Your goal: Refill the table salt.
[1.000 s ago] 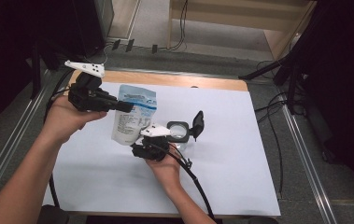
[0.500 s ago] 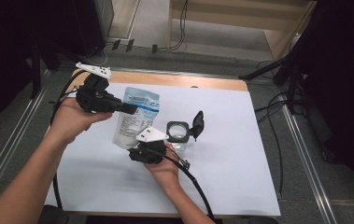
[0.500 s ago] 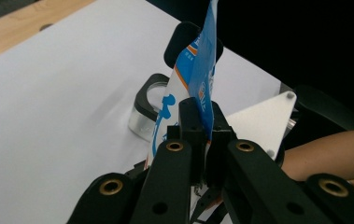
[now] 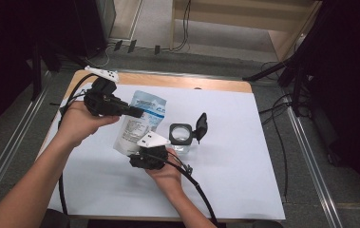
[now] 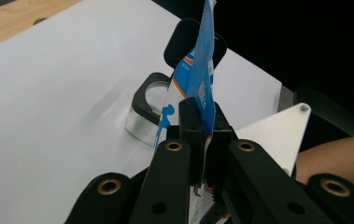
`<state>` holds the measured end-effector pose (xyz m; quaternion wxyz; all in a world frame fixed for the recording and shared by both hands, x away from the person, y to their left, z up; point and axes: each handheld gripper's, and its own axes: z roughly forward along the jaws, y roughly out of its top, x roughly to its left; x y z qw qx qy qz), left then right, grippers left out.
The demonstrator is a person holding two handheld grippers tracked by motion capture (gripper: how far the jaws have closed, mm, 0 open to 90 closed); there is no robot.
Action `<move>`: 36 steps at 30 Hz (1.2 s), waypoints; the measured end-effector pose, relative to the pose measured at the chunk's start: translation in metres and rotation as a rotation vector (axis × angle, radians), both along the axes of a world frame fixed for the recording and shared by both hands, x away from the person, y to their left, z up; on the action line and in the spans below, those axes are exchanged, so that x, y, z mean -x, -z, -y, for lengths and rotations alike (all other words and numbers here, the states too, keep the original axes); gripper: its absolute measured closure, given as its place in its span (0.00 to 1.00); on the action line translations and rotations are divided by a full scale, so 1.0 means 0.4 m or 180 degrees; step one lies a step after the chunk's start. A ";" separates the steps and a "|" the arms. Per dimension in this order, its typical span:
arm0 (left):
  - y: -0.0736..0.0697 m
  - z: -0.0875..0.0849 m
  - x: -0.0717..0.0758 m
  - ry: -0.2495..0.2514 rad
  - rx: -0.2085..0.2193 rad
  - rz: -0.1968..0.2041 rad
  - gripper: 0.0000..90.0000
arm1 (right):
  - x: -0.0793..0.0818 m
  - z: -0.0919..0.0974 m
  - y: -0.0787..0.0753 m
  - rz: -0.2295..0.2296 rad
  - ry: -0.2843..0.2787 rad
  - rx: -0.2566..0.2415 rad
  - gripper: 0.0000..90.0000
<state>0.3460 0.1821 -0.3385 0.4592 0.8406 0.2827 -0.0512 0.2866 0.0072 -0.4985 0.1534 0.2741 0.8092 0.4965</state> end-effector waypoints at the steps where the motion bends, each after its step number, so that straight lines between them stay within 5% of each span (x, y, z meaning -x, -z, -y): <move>1: 0.002 0.005 0.000 0.0000 -0.0022 0.0006 1.00 | 0.004 -0.002 0.000 0.0021 0.0014 0.0032 0.40; 4: 0.008 0.017 -0.003 0.0039 -0.0034 0.0008 1.00 | 0.013 -0.003 0.003 0.0096 -0.0034 0.0078 0.45; 9: 0.022 0.038 -0.008 0.0051 -0.0053 0.0001 0.99 | 0.008 0.013 0.008 -0.0098 -0.0069 -0.0072 0.57; 16: 0.048 0.063 -0.015 0.0078 -0.0034 -0.0021 0.96 | 0.005 0.036 0.014 -0.0152 0.0010 -0.0120 0.56; 19: 0.053 0.074 -0.018 0.0109 -0.0093 -0.0037 0.99 | 0.013 0.033 0.017 0.0002 0.0086 -0.0016 0.45; 22: 0.056 0.082 -0.020 0.0136 -0.0087 -0.0052 0.99 | 0.023 0.031 0.017 0.0094 0.0090 0.0036 0.44; 36: 0.084 0.109 -0.023 0.0214 -0.0181 -0.0061 0.92 | 0.020 0.050 0.026 -0.0080 0.0245 -0.0101 0.52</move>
